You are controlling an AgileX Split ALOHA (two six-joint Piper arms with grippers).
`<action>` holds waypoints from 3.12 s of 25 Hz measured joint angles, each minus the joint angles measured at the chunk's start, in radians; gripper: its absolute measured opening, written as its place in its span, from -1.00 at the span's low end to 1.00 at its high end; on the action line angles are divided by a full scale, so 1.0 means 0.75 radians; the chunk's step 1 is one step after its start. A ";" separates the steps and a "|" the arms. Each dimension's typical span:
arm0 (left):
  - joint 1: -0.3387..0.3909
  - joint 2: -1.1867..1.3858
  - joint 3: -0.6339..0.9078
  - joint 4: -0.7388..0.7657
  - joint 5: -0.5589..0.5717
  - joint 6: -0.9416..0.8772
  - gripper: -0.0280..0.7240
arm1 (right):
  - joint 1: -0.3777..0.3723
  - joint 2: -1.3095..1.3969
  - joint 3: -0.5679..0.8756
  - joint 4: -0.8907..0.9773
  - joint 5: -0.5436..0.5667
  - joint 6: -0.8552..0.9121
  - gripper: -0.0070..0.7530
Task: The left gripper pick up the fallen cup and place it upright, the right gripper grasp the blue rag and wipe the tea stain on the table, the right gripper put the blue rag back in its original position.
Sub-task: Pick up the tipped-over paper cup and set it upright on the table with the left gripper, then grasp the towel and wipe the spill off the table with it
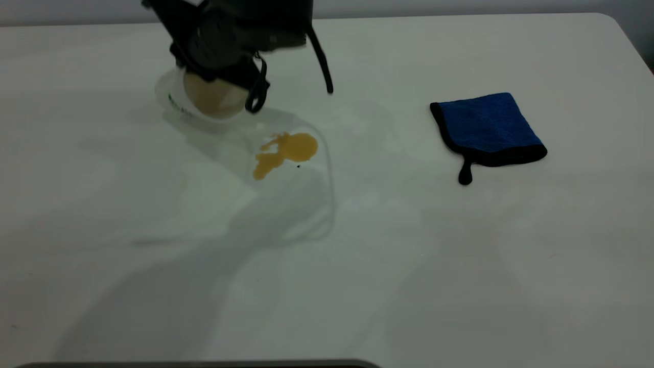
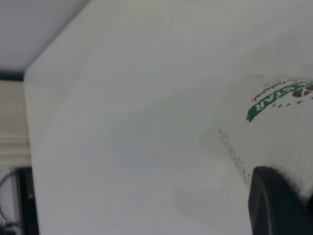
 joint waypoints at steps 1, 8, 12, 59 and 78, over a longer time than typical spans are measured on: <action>0.000 -0.029 0.000 -0.004 0.000 0.030 -0.93 | 0.000 0.000 0.000 0.000 0.000 0.000 -0.35; 0.192 -0.274 0.000 -0.338 -0.204 0.209 -0.93 | 0.000 0.000 0.000 0.000 0.000 -0.008 -0.35; 0.420 -0.311 0.000 -0.718 -0.280 0.533 -0.93 | 0.000 0.000 0.000 0.000 0.000 -0.008 -0.35; 0.743 -0.180 0.000 -1.849 -0.414 1.572 -0.04 | 0.000 0.000 0.000 0.000 0.000 -0.008 -0.35; 0.743 -0.648 0.000 -1.791 0.126 1.574 0.35 | 0.000 0.000 0.000 0.000 0.000 -0.008 -0.35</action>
